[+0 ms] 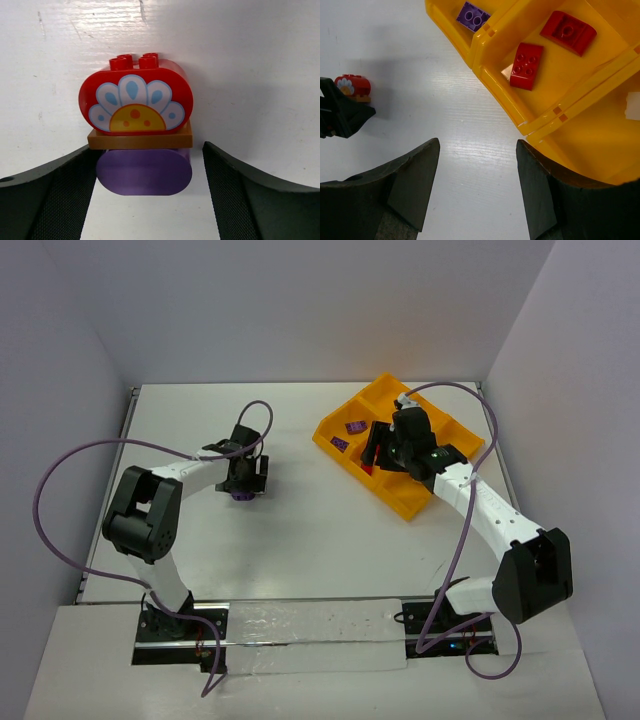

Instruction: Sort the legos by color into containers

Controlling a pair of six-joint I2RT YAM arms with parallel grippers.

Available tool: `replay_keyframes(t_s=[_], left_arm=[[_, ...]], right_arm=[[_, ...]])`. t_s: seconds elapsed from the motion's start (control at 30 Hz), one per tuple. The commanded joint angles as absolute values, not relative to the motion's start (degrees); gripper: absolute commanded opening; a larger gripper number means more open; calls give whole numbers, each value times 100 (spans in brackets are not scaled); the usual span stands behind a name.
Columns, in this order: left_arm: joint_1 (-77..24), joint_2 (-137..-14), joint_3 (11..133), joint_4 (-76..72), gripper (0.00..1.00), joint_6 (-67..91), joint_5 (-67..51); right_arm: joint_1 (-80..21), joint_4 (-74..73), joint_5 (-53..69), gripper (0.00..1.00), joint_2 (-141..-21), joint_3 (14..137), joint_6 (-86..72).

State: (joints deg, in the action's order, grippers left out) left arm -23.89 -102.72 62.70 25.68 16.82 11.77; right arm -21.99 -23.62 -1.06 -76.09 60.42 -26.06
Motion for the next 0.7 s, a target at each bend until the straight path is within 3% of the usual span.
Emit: replay_keyframes(t_s=[0.0,0.2,0.27,0.43,0.67], left_arm=[[-2399,-10302,6286,2550,86,1807,1682],[-2399,-10313,6269,2598,77,1880,1736],[-2399,-10290,6291,2621,70,1909,1788],[-2399,-10122,6433,2825,35,1937,1873],[-2399,-9168,6705,3126,0,1842,1293]], right_arm=[[-2241,-2276,-151,70,-7524,6230,-2540],[-2241,-2274,-155,70,-7506,6205,-2531],[-2241,-2268,-149,70,-7506,6210,-2531],[-2241,-2299,-132,70,-7495,6260,-2522],[-2241,-2726,314,70,-7650,6853,-2456]])
